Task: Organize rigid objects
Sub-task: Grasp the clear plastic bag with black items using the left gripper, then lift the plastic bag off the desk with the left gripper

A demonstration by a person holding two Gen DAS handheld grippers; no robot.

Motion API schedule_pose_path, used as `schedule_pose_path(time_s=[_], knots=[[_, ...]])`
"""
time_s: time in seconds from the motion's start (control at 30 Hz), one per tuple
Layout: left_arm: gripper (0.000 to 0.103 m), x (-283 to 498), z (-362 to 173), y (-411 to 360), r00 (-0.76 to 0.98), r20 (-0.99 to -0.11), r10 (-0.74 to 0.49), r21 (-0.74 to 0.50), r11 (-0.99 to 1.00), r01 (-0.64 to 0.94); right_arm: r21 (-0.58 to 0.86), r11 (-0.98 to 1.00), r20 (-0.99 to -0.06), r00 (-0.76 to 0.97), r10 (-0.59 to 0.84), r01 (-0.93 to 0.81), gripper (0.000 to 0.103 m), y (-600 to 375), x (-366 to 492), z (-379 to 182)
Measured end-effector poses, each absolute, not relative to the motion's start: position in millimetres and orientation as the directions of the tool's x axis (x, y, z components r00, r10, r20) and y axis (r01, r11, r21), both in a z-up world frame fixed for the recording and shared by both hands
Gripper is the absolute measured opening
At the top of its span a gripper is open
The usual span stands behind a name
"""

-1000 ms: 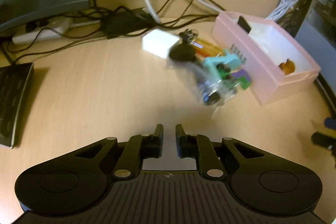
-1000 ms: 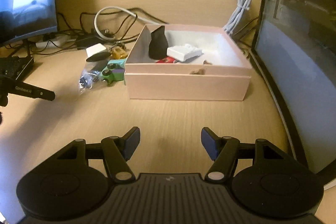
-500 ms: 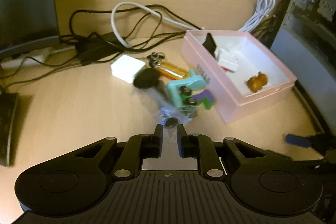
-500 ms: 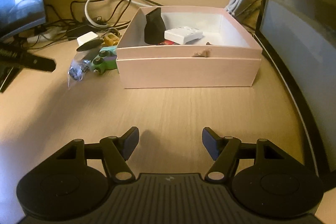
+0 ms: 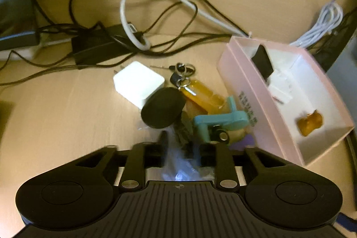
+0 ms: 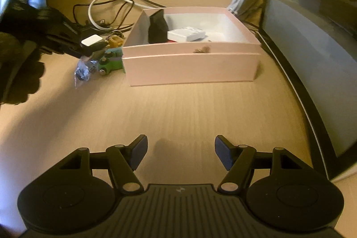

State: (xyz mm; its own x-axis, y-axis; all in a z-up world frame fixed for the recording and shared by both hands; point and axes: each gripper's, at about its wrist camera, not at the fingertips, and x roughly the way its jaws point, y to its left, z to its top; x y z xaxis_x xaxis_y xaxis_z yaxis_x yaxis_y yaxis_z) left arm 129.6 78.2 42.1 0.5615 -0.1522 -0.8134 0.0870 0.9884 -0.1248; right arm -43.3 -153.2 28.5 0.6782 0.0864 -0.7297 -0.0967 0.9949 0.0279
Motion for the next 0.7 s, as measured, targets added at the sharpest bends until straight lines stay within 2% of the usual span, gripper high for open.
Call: schedule_pose_path(time_s=[0.17, 0.23, 0.43, 0.57, 0.7], knots=[[0.031, 123.5, 32.7, 70.0, 0.566, -0.814, -0.129, -0.058, 0.988, 0.142, 0.039, 0.998, -0.740, 0.669, 0.067, -0.057, 0.067, -164.9, -48.0, 24.4], [0.027, 113.6, 34.5, 74.0, 0.556, -0.819, -0.145, -0.072, 0.986, 0.152, 0.041, 0.998, -0.744, 0.665, 0.065, -0.052, 0.067, -166.3, -48.2, 22.8], [0.025, 45.8, 38.7, 99.9, 0.548, -0.823, -0.147, -0.066, 0.984, 0.164, 0.041, 0.994, -0.747, 0.657, 0.096, -0.098, 0.067, -157.5, -44.9, 20.2], [0.025, 5.4, 46.5, 121.4, 0.552, -0.824, -0.131, -0.080, 0.990, 0.115, 0.037, 0.987, -0.745, 0.654, 0.130, -0.154, 0.068, -140.7, -40.7, 19.1], [0.025, -11.6, 52.0, 146.8, 0.566, -0.813, -0.137, -0.143, 0.989, 0.034, 0.024, 0.977, -0.740, 0.654, 0.160, -0.212, 0.068, -119.6, -39.0, 22.8]])
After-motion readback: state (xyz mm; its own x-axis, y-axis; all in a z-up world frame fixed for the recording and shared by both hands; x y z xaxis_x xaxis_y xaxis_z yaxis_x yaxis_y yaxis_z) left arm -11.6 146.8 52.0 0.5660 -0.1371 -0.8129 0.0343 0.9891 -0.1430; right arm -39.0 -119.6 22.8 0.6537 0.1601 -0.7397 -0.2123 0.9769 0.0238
